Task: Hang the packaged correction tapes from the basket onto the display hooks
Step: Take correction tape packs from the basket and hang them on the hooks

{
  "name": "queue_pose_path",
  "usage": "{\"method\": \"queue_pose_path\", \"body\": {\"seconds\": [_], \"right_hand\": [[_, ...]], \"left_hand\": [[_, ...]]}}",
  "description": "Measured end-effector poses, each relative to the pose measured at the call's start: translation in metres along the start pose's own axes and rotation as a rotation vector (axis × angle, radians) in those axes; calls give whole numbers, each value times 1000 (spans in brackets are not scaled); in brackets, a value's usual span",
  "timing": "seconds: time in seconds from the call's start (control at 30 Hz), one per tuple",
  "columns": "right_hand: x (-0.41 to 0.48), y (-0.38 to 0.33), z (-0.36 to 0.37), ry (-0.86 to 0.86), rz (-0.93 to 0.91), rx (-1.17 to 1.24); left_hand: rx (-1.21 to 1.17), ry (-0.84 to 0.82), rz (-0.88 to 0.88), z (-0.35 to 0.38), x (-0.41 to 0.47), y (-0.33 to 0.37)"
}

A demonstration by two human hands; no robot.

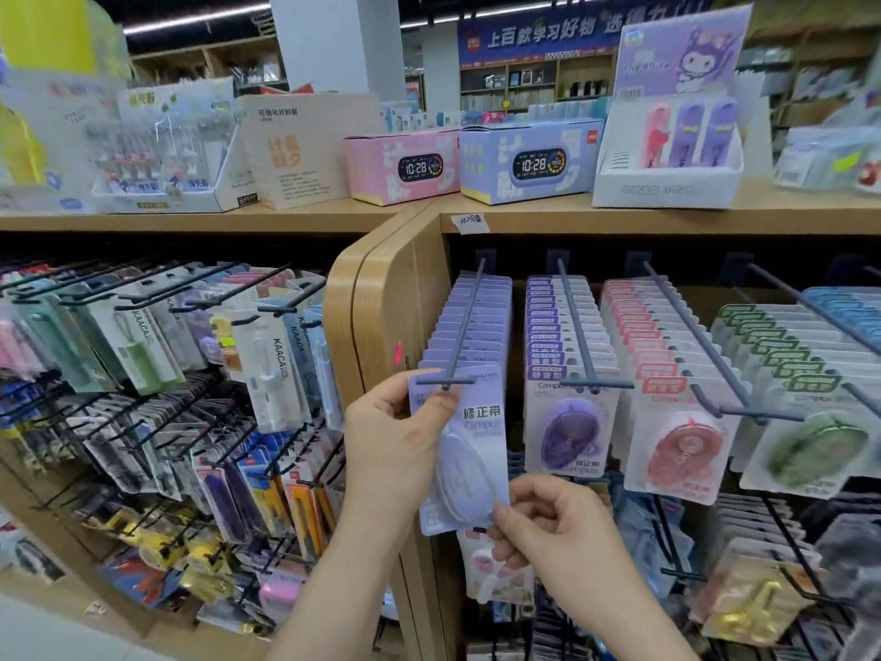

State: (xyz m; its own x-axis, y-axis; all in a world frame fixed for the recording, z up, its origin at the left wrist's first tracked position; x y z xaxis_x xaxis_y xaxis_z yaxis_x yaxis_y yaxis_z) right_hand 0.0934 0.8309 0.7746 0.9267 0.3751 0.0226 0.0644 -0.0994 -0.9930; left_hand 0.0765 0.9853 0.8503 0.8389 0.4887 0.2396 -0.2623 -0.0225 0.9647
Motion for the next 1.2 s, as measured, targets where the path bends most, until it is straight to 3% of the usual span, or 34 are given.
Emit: {"method": "queue_pose_path", "body": {"seconds": [0.27, 0.53, 0.67, 0.87, 1.03, 1.2], "right_hand": [[1, 1, 2, 22, -17, -91], [6, 5, 9, 12, 21, -81], [9, 8, 9, 86, 15, -80], [15, 9, 9, 103, -51, -195], [23, 4, 14, 90, -130, -378], [20, -1, 13, 54, -113, -554]], "left_hand": [[-77, 44, -90, -4, 4, -6], [10, -47, -137, -3, 11, -12], [247, -11, 53, -10, -6, -13], [916, 70, 311, -17, -26, -39], [1052, 13, 267, -12, -19, -36], [1066, 59, 334, -10, -14, -34]]}}
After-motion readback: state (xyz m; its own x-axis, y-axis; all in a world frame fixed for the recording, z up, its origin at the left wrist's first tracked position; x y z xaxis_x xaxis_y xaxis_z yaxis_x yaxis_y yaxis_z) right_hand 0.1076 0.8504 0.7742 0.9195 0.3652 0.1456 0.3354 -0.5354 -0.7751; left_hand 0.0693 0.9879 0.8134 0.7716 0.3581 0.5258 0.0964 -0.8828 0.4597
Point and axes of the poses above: each hand's wrist, its own x-axis towards the middle knuckle, its own z-axis out of the palm, y = z × x, the point moved 5 cm from there along x, towards the middle knuckle, and after that the axes turned 5 degrees about -z, right-handed, at the moved point
